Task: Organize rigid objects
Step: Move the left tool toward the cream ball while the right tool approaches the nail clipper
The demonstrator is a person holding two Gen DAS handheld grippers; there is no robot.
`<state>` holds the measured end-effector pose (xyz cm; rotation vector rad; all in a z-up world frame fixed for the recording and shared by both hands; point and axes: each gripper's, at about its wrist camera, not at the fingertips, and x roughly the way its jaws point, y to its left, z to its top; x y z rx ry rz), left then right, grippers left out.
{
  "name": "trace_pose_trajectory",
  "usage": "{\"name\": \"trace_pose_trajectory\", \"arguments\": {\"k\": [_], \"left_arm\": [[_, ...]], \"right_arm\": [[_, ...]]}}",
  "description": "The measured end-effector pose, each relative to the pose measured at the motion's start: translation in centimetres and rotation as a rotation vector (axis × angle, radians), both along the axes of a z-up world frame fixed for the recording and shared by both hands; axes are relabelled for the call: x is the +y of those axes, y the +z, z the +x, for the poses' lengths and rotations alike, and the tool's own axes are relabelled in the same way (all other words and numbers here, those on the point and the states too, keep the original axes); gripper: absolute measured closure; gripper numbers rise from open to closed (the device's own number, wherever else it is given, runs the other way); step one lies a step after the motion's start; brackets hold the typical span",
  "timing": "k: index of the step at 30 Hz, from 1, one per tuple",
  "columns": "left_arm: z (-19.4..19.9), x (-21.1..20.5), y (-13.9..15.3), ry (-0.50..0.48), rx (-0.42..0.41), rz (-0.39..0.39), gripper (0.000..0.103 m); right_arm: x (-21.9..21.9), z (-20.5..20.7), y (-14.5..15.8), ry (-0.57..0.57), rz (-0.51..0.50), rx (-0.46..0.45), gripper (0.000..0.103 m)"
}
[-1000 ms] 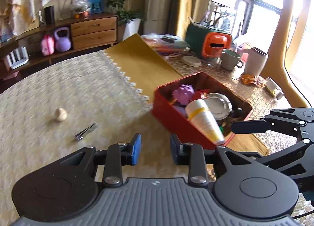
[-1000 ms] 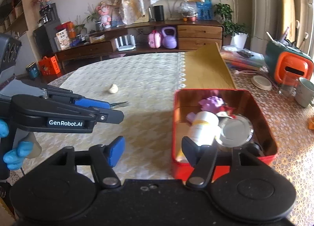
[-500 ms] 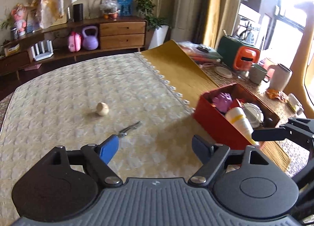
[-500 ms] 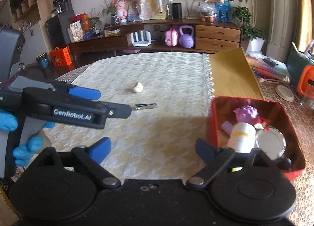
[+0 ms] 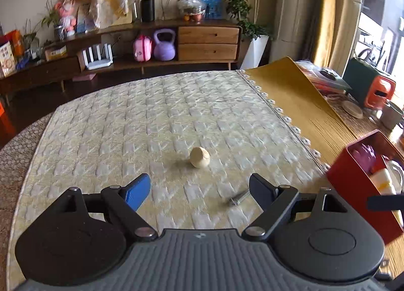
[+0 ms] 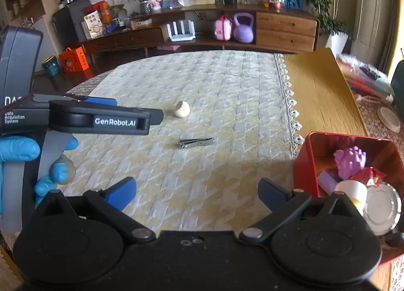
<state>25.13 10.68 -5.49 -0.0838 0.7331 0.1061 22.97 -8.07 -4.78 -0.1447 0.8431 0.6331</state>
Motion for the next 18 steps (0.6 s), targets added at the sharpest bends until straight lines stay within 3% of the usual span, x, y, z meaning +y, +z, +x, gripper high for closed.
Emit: {"name": "trace_pose_trajectory", "arguments": {"k": [18], "left_arm": [[6.9, 2.1, -4.4, 0.027, 0.084, -0.053, 0.017]], "right_arm": [[4.9, 5.2, -3.7, 0.087, -0.098, -0.012, 0.001]]}}
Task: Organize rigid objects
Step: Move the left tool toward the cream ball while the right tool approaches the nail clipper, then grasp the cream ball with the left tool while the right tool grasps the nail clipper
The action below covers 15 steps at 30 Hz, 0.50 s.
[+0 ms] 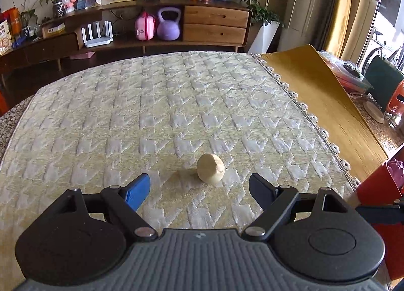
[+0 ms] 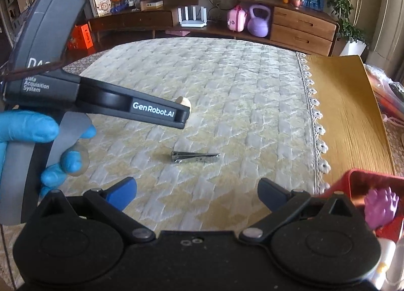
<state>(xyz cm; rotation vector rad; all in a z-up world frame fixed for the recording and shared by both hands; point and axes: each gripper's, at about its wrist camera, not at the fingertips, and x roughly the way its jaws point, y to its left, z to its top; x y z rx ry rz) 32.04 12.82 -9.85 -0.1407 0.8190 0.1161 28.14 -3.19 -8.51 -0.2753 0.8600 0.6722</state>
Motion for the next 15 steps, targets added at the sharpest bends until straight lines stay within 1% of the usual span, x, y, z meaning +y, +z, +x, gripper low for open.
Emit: {"name": "trace_pose_trajectory", "arguments": {"k": [7, 9, 12, 14, 15], "left_arm": [[2.0, -0.1, -1.0, -0.018, 0.007, 0.005, 0.017], [2.3, -0.2, -1.2, -0.030, 0.004, 0.008, 0.017], [2.8, -0.3, -1.7, -0.034, 0.003, 0.017, 0.017], [2.9, -0.1, -2.2, -0.034, 0.004, 0.016, 0.017], [2.9, -0.1, -2.4, -0.033, 0.006, 0.019, 0.017]], "right_arm": [[1.9, 1.9, -0.5, 0.001, -0.010, -0.001, 0.001], [2.5, 2.2, -0.9, 0.011, -0.017, -0.002, 0.003], [3.0, 2.7, -1.7, 0.025, -0.031, -0.012, 0.007], [3.1, 3.2, -2.3, 0.021, -0.034, -0.003, 0.013], [3.1, 3.4, -2.5, 0.022, -0.034, 0.000, 0.014]]}}
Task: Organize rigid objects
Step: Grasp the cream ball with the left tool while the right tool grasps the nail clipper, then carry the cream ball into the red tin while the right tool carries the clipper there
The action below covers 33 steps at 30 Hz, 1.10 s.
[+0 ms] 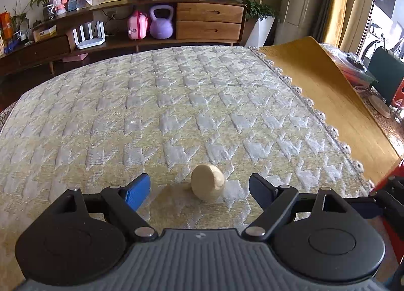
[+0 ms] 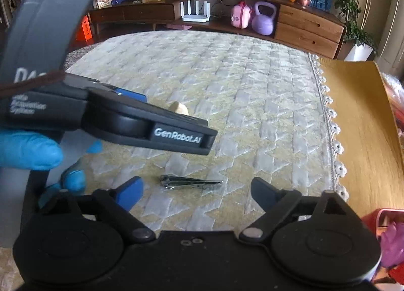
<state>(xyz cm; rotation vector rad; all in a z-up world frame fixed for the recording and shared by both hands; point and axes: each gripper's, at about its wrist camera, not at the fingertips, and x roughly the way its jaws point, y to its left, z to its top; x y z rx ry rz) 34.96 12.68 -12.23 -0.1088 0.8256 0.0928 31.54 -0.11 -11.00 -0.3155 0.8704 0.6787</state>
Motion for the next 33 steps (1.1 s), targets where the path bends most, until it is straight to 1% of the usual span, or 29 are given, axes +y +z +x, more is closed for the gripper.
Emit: {"name": "trace_pose_trajectory", "arguments": {"k": [3, 5, 6, 7, 9, 11, 12, 13, 14, 15, 17, 18, 19, 21, 30, 33], "left_arm": [[-0.1, 0.0, -0.5, -0.004, -0.011, 0.014, 0.018], [-0.2, -0.1, -0.6, -0.008, -0.021, 0.018, 0.018], [-0.3, 0.0, -0.7, -0.008, -0.027, 0.021, 0.021], [-0.3, -0.1, -0.7, -0.010, -0.032, 0.030, 0.026], [-0.5, -0.3, -0.8, -0.016, -0.040, 0.048, 0.031], [-0.6, -0.5, -0.9, -0.023, -0.046, 0.063, 0.033], [-0.7, -0.6, -0.9, -0.027, -0.050, 0.069, 0.036], [-0.8, -0.8, -0.9, -0.031, -0.055, 0.073, 0.043], [-0.9, -0.9, -0.9, -0.036, -0.060, 0.076, 0.046], [-1.0, -1.0, -0.8, -0.040, -0.063, 0.077, 0.052], [-1.2, -1.2, -0.8, -0.049, -0.065, 0.085, 0.055], [-1.3, -1.4, -0.8, -0.052, -0.065, 0.088, 0.058], [-1.4, -1.5, -0.8, -0.056, -0.065, 0.087, 0.063], [-1.5, -1.8, -0.7, -0.062, -0.065, 0.090, 0.069], [-1.5, -1.9, -0.1, -0.051, -0.048, 0.090, 0.071], [-2.1, -2.0, 0.2, -0.057, -0.048, 0.097, 0.074]], "right_arm": [[0.2, 0.3, -0.5, 0.008, -0.007, -0.002, 0.018], [0.3, 0.4, -0.7, 0.009, -0.003, 0.001, 0.023], [0.4, 0.4, -0.8, 0.012, -0.001, 0.004, 0.024], [0.4, 0.4, -0.9, 0.014, -0.003, 0.005, 0.026], [0.5, 0.1, -1.1, 0.017, -0.003, -0.009, 0.027], [0.5, -0.1, -1.1, 0.023, -0.002, -0.019, 0.030], [0.5, -0.2, -1.0, 0.026, -0.001, -0.023, 0.031], [0.5, -0.3, -1.0, 0.032, 0.001, -0.026, 0.034], [0.6, -0.4, -0.9, 0.035, 0.001, -0.028, 0.037], [0.6, -0.5, -0.9, 0.039, 0.002, -0.032, 0.039], [0.7, -0.9, -0.8, 0.045, 0.003, -0.038, 0.045], [0.7, -1.0, -0.8, 0.046, 0.003, -0.039, 0.046], [0.8, -1.1, -0.7, 0.047, 0.006, -0.036, 0.047], [0.8, -1.1, -0.6, 0.047, 0.003, -0.039, 0.048], [0.2, -1.2, -0.4, 0.023, 0.001, -0.028, 0.048], [-0.2, -1.6, -0.1, 0.015, 0.003, -0.028, 0.048]]}}
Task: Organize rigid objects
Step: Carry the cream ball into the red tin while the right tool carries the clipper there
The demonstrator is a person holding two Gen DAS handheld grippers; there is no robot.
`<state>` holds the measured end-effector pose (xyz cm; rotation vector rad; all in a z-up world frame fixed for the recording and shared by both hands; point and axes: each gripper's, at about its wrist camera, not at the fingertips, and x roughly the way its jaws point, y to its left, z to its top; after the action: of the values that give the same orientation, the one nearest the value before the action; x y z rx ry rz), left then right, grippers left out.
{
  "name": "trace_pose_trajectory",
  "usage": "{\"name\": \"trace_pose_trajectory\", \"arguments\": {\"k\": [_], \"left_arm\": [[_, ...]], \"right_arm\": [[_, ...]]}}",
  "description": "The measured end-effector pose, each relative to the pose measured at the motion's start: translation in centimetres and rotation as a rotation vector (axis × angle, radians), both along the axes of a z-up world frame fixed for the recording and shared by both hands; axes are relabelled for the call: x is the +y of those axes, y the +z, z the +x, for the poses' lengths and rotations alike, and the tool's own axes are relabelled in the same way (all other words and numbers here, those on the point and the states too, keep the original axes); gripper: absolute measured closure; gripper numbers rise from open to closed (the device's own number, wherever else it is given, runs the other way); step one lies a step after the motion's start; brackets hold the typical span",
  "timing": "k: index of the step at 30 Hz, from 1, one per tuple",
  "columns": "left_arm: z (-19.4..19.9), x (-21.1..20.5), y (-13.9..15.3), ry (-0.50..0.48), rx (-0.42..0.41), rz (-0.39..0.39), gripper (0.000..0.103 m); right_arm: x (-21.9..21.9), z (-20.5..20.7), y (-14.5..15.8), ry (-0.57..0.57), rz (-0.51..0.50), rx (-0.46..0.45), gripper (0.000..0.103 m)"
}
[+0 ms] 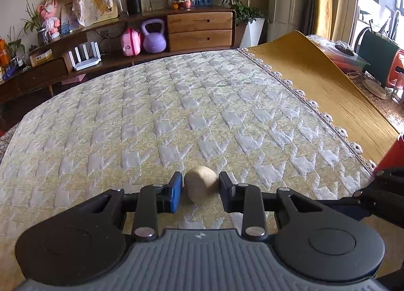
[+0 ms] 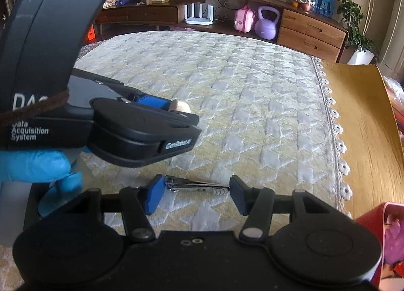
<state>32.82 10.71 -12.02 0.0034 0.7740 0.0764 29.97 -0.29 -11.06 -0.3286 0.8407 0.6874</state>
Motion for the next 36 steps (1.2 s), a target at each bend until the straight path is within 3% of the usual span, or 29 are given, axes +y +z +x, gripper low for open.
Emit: {"name": "trace_pose_trajectory", "arguments": {"k": [4, 18, 28, 36], "left_arm": [[-1.1, 0.1, 0.6, -0.001, -0.006, -0.031, 0.074], [-6.7, -1.6, 3.8, -0.031, 0.003, -0.027, 0.074], [-11.2, -4.9, 7.0, -0.073, 0.009, -0.087, 0.074], [-13.5, -8.5, 9.7, -0.142, -0.025, -0.073, 0.074]], "right_arm": [[-0.9, -0.7, 0.8, -0.010, 0.015, -0.002, 0.048], [-6.9, -5.2, 4.9, -0.046, 0.076, -0.017, 0.047], [-11.5, -8.2, 8.1, -0.097, 0.118, -0.047, 0.047], [-15.8, -10.2, 9.8, -0.145, 0.142, -0.080, 0.047]]}}
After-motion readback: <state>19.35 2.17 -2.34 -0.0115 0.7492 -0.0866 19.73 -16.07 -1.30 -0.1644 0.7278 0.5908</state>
